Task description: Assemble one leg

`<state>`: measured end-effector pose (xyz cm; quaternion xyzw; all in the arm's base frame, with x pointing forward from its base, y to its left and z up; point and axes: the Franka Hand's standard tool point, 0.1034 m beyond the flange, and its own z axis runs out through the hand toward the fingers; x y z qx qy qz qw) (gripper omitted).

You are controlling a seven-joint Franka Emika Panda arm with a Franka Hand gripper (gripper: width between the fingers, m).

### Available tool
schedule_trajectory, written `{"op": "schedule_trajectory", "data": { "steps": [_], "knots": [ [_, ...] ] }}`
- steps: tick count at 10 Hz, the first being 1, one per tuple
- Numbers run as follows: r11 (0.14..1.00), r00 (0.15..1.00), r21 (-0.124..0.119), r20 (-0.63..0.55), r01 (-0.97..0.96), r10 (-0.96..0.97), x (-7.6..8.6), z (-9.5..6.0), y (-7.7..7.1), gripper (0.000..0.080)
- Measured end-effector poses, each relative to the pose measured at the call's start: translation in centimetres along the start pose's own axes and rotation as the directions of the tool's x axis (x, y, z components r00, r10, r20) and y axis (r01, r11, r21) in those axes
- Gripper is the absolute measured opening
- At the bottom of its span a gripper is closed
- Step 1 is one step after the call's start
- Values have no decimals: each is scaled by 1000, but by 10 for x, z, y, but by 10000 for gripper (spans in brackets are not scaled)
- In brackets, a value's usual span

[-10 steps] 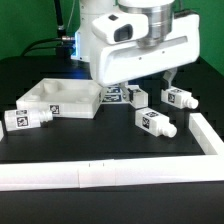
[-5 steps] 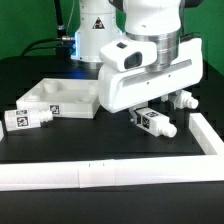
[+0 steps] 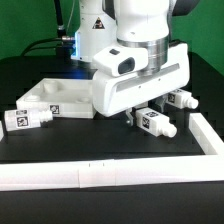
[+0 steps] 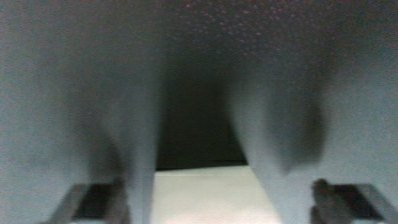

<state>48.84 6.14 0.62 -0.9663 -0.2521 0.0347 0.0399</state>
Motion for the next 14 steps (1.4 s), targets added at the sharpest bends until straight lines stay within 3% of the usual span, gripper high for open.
{"op": "schedule_trajectory", "data": {
  "steps": [1, 4, 5, 7, 9, 10, 12, 14],
  "knots": [
    [1000, 1000, 0, 0, 0, 0, 0, 0, 0, 282],
    [1000, 1000, -1, 4, 2, -2, -1, -3, 0, 285],
    [1000, 1000, -7, 2, 1, -1, -7, -14, 0, 285],
    [1000, 1000, -7, 19, -19, 19, -32, -25, -8, 285],
    [997, 997, -8, 38, -71, 71, -58, -32, -28, 285],
    [998, 997, -7, 41, -62, 62, -61, -31, -28, 285],
    [999, 997, 4, 59, -53, 53, -65, -36, -11, 285],
    [998, 996, 5, 63, -59, 58, -64, -48, -12, 286]
  ]
}}
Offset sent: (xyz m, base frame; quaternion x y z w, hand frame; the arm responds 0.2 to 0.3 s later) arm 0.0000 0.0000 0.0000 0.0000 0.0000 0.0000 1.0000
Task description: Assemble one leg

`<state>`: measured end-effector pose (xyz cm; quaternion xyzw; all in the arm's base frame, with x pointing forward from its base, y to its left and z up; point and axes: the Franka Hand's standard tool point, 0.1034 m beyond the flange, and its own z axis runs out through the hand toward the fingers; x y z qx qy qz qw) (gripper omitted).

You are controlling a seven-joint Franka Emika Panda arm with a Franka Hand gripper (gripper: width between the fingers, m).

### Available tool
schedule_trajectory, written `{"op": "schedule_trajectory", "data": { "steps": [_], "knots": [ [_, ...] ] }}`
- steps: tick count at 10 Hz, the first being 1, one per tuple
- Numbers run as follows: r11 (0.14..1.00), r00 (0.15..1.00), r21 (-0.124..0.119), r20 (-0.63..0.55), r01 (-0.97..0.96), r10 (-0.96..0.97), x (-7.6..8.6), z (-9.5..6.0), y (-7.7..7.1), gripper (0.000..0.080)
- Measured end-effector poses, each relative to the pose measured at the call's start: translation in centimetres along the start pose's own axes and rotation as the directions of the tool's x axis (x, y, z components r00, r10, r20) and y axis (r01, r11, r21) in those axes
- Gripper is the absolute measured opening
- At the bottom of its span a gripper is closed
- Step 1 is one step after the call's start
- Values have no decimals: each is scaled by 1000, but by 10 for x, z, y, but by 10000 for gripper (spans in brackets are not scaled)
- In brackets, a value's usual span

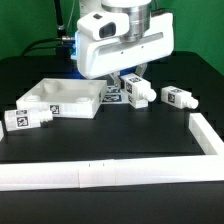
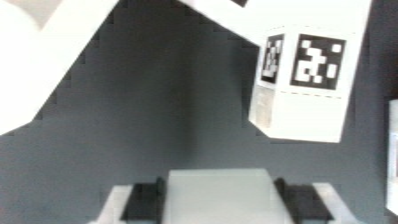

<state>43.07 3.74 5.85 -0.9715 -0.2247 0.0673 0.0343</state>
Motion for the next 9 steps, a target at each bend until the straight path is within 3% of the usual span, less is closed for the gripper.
{"op": "schedule_trajectory", "data": {
  "steps": [2, 4, 7, 9],
  "knots": [
    [1000, 1000, -1, -5, 22, -22, -2, -1, 6, 286],
    [999, 999, -11, -28, 46, -47, 5, -13, 28, 287],
    [989, 987, -43, -71, 140, -143, 26, -27, 82, 287],
    [986, 983, -57, -89, 155, -159, 51, -33, 120, 287]
  ]
}}
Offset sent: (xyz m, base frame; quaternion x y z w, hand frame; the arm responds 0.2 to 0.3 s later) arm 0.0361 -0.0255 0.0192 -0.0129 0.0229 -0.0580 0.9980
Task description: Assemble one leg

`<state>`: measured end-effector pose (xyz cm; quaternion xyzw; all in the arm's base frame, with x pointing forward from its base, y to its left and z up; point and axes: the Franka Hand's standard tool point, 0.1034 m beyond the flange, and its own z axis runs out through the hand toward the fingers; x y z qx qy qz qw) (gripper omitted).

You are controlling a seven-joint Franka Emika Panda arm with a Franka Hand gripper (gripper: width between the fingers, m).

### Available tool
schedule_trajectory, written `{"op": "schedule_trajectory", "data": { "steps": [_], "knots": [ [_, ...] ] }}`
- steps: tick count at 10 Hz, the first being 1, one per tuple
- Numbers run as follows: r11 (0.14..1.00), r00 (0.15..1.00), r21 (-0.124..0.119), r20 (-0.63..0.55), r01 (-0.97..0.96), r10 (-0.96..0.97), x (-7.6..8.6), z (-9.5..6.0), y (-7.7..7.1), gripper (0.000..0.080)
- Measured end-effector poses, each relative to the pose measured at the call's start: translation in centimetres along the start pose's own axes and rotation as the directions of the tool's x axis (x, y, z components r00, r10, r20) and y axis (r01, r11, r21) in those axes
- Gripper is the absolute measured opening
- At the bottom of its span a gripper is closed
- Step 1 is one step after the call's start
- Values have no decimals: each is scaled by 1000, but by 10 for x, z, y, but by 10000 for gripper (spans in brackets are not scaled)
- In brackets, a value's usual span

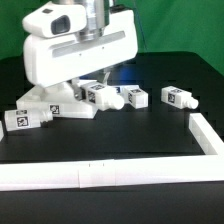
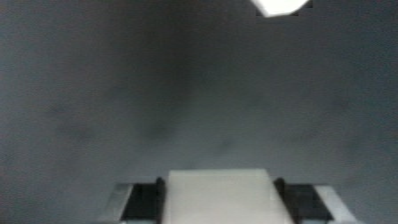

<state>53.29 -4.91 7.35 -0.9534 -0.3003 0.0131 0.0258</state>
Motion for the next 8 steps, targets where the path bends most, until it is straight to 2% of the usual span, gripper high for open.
{"op": "schedule_trajectory", "data": {
  "steps": [2, 3, 4, 6, 8],
  "knots": [
    [1000, 1000, -14, -8, 0, 0, 4, 9, 16, 287],
    [1000, 1000, -23, -13, -6, 6, 1, 21, 20, 287],
    [1000, 1000, -22, -7, 1, -1, -9, 37, 20, 287],
    [999, 999, -17, 8, 32, -32, -26, 46, 42, 287],
    [1000, 999, 0, 23, 25, -25, -44, 60, 49, 287]
  ]
}}
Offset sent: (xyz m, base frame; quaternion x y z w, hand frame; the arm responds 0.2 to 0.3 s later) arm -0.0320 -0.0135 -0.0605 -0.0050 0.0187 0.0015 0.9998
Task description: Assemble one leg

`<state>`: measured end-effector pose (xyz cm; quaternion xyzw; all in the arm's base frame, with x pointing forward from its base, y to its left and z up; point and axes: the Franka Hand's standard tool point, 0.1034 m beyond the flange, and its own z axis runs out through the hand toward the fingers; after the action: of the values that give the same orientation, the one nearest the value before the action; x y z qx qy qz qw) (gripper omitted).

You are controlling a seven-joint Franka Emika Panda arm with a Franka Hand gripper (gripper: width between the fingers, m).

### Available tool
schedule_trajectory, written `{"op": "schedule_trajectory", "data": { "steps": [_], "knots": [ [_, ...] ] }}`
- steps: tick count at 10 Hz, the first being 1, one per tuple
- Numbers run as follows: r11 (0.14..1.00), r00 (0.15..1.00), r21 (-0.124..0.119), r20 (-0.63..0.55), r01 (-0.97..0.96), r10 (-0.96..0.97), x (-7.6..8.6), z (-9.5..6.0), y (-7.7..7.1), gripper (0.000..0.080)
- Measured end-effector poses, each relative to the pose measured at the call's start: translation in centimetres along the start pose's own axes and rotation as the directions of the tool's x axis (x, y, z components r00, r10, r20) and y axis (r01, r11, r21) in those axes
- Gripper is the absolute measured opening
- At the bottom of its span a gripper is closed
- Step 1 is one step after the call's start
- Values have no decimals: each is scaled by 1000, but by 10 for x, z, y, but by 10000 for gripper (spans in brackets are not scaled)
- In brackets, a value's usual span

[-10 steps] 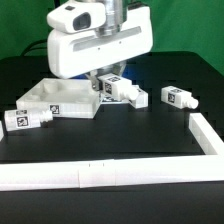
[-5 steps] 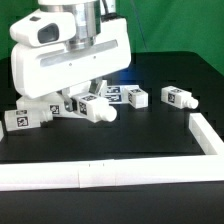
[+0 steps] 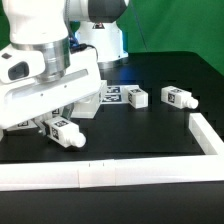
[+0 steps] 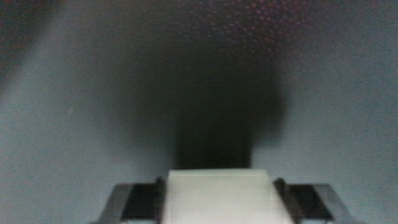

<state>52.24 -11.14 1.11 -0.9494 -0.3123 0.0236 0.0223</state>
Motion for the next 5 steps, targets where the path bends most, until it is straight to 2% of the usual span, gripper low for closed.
{"op": "schedule_trajectory", "data": {
  "steps": [4, 5],
  "knots": [
    [1000, 1000, 6, 5, 7, -7, -3, 4, 1, 287],
    [1000, 1000, 7, 6, 7, -7, -3, 5, 0, 339]
  ]
}}
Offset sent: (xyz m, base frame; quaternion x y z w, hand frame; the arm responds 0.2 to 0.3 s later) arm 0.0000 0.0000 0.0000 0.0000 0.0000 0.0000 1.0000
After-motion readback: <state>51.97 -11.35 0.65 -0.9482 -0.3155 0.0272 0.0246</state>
